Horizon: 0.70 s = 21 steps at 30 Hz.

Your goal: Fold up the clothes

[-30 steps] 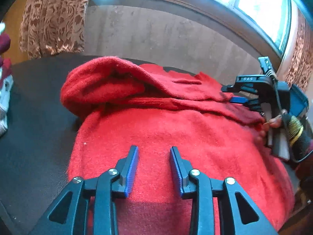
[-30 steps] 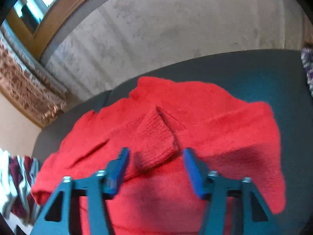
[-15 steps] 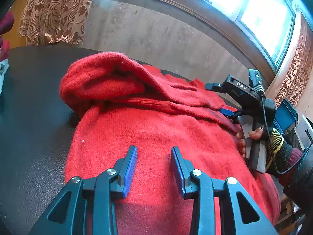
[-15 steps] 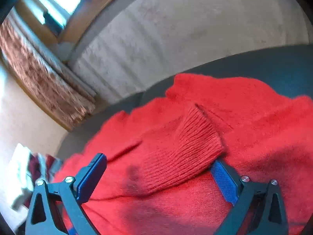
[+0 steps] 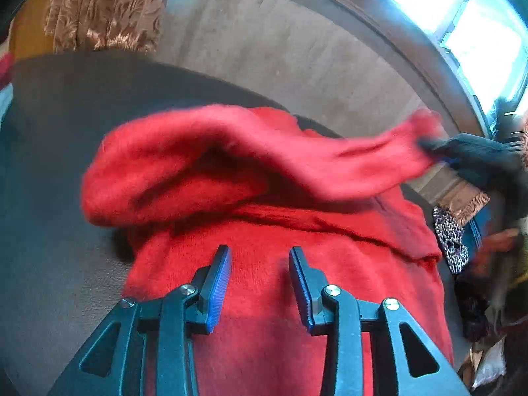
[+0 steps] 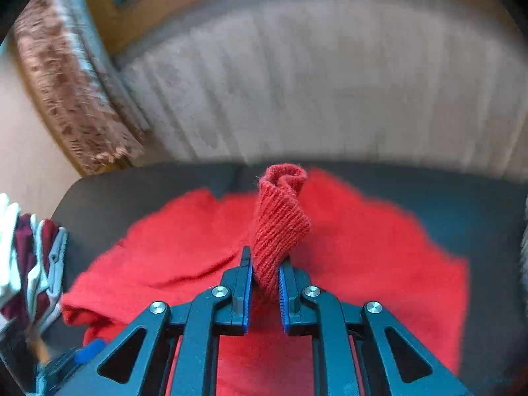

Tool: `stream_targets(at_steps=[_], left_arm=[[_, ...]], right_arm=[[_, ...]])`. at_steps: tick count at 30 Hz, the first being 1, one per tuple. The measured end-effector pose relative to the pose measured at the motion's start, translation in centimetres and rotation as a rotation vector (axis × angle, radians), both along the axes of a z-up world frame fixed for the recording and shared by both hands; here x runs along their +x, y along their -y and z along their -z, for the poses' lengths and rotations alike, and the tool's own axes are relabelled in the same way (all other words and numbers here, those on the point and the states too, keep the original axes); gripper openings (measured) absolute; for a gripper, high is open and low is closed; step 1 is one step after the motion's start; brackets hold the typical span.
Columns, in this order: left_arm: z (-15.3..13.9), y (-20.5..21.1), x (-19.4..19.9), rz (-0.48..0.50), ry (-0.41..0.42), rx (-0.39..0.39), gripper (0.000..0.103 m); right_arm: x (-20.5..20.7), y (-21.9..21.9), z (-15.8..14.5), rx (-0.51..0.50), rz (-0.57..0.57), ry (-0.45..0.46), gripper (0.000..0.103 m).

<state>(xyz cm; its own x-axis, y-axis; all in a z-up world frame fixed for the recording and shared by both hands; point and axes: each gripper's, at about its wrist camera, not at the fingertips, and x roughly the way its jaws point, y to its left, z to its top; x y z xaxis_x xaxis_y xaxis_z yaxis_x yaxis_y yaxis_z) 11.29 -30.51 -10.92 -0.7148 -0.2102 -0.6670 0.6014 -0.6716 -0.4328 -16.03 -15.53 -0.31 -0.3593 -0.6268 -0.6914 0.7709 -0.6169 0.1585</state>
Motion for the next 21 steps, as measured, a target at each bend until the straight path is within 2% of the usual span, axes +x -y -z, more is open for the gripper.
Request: stream_targets(at_steps=[3, 5, 6, 8, 11, 14, 17, 19, 21], left_arm=[[0.2, 0.0, 0.2, -0.001, -0.007, 0.000, 0.036], [0.4, 0.3, 0.5, -0.004, -0.031, 0.025, 0.036], [0.6, 0.5, 0.7, -0.006, -0.046, 0.041, 0.036], [0.8, 0.9, 1.4, -0.007, -0.080, 0.077, 0.035], [1.1, 1.1, 2.7, -0.012, -0.114, 0.130, 0.032], [0.7, 0.3, 4.2, 0.023, -0.091, 0.127, 0.032], [-0.8, 0.2, 5.9, 0.069, -0.042, 0.124, 0.031], [-3.3, 0.7, 7.1, 0.088, -0.054, 0.062, 0.031], [-5.5, 1.8, 7.0, 0.121, -0.024, -0.015, 0.033]], right_arm=[[1.1, -3.5, -4.2, -0.048, 0.015, -0.117, 0.014], [1.3, -6.2, -5.1, -0.075, 0.051, -0.134, 0.015], [1.2, -7.7, -4.6, -0.076, 0.075, -0.121, 0.016], [0.7, -10.1, -2.2, -0.063, 0.122, -0.056, 0.019], [-0.3, -12.6, 3.8, -0.077, 0.205, 0.129, 0.019], [-0.3, -14.7, 9.4, -0.106, 0.270, 0.286, 0.019], [0.4, -15.7, 11.7, -0.135, 0.276, 0.302, 0.020], [0.6, -16.0, 12.0, -0.157, 0.269, 0.290, 0.020], [0.4, -15.9, 12.0, -0.163, 0.265, 0.293, 0.020]])
